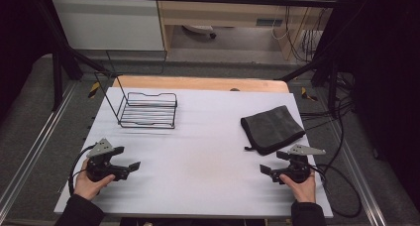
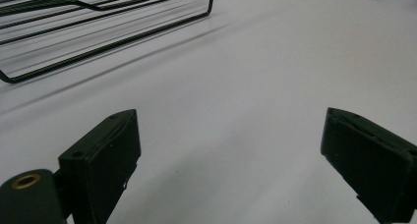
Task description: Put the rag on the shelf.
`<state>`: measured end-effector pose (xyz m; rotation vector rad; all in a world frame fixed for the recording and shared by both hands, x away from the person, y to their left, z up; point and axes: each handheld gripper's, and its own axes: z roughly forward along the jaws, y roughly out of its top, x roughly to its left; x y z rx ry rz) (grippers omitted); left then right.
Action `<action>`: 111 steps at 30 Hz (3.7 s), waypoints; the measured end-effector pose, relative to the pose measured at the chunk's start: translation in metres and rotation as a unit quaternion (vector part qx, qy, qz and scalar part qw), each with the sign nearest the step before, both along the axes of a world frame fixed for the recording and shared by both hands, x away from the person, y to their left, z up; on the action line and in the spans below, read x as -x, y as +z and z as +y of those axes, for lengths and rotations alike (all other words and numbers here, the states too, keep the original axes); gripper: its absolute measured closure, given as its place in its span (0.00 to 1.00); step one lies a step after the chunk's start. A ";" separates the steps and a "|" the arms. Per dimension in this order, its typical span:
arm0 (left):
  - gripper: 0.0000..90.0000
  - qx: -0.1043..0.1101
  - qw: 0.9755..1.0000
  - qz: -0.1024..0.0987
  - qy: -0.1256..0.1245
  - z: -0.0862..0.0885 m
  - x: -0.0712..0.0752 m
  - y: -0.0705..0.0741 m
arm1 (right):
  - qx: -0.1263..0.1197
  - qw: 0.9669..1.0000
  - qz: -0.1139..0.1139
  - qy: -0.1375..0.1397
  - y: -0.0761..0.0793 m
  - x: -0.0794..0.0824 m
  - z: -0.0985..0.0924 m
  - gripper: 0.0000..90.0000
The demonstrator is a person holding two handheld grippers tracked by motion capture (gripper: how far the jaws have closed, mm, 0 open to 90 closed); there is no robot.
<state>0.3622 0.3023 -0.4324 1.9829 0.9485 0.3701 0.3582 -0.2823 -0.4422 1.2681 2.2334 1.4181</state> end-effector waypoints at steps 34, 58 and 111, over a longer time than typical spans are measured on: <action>0.10 -0.007 1.000 0.002 0.011 -0.001 0.001 -0.003 | 0.080 0.995 -0.018 -0.051 0.020 -0.037 0.034 0.44; 0.11 -0.012 1.000 0.011 0.013 -0.003 0.001 -0.005 | 0.179 0.981 -0.020 -0.070 -0.006 -0.090 0.064 0.59; 0.12 -0.014 1.000 0.015 0.010 -0.005 0.001 -0.006 | 0.134 0.990 -0.045 0.004 0.015 -0.049 0.092 0.89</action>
